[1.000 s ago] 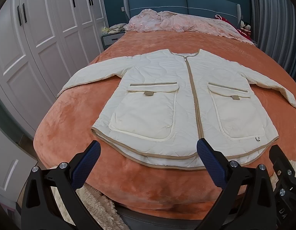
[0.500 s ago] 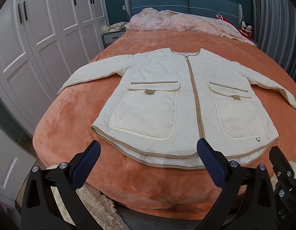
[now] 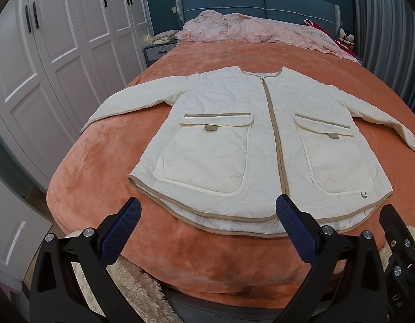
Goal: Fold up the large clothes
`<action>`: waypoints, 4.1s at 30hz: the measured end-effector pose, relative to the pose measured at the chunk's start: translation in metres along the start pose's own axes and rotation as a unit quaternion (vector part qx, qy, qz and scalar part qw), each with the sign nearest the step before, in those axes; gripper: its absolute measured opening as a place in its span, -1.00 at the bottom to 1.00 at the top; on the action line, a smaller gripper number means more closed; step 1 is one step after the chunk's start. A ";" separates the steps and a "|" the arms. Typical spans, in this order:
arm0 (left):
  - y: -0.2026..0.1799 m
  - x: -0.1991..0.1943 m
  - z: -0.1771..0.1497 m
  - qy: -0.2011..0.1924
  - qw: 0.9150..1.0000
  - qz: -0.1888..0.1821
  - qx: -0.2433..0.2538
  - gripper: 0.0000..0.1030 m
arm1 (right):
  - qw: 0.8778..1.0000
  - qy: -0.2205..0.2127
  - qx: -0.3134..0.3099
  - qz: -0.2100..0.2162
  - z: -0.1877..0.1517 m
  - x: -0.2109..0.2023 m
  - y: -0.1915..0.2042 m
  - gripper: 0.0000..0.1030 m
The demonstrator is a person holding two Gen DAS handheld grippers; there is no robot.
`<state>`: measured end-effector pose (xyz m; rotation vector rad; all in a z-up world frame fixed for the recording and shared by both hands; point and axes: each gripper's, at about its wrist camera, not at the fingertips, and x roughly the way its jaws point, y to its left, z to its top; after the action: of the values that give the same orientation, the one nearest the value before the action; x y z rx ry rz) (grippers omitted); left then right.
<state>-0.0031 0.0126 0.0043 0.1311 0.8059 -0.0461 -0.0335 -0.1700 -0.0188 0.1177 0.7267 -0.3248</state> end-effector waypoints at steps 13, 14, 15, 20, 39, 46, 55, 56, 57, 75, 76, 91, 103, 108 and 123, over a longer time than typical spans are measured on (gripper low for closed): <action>0.000 0.006 -0.002 0.006 1.000 0.004 0.001 0.90 | 1.000 0.002 -0.001 0.002 -0.004 0.004 0.001 0.77; 0.001 0.007 -0.003 0.007 1.000 0.004 0.001 0.90 | 1.000 0.003 -0.002 0.002 -0.004 0.005 0.002 0.77; 0.000 0.008 -0.003 0.007 1.000 0.005 0.002 0.90 | 1.000 0.004 -0.003 0.002 -0.004 0.005 0.002 0.77; -0.003 0.013 -0.003 0.010 1.000 0.011 0.005 0.90 | 1.000 0.011 -0.004 0.005 -0.005 0.013 0.002 0.77; -0.004 0.074 0.038 0.031 0.999 0.028 0.009 0.90 | 0.982 0.020 0.185 -0.037 0.060 0.121 -0.200 0.77; -0.011 0.114 0.070 0.039 0.999 0.025 -0.016 0.90 | 0.951 0.022 0.303 -0.055 0.098 0.202 -0.328 0.77; -0.038 0.158 0.087 0.053 0.998 0.028 -0.004 0.90 | 0.913 0.016 0.406 -0.035 0.118 0.273 -0.401 0.77; -0.041 0.162 0.087 0.055 0.998 0.030 -0.002 0.90 | 0.909 0.016 0.415 -0.032 0.118 0.280 -0.406 0.77; -0.045 0.166 0.087 0.056 0.998 0.030 0.001 0.90 | 0.903 0.015 0.429 -0.028 0.118 0.289 -0.412 0.77; -0.043 0.209 0.107 0.061 0.996 0.060 -0.013 0.90 | 0.910 -0.050 0.411 -0.028 0.182 0.305 -0.421 -0.73; -0.040 0.211 0.110 0.059 0.996 0.063 -0.015 0.90 | 0.924 -0.063 0.376 -0.013 0.203 0.296 -0.398 -0.73; 0.036 0.228 0.115 0.061 0.992 0.080 -0.079 0.90 | 0.977 -0.019 -0.068 0.203 0.245 0.266 0.039 -0.73; 0.068 0.240 0.123 0.071 0.985 -0.012 -0.157 0.90 | 0.964 0.039 -0.154 0.211 0.179 0.253 0.102 0.06; 0.049 0.252 0.147 0.080 0.975 -0.092 -0.187 0.90 | 0.978 0.043 -0.074 0.189 0.182 0.247 0.044 0.07; -0.013 0.309 0.194 0.119 0.952 -0.177 -0.220 -0.75 | 0.968 0.092 0.193 0.129 0.157 0.299 -0.140 0.09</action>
<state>0.3484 -0.0233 -0.0871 -0.4398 1.0546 -0.1912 0.2286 -0.4108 -0.1012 0.6129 0.8143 -0.2037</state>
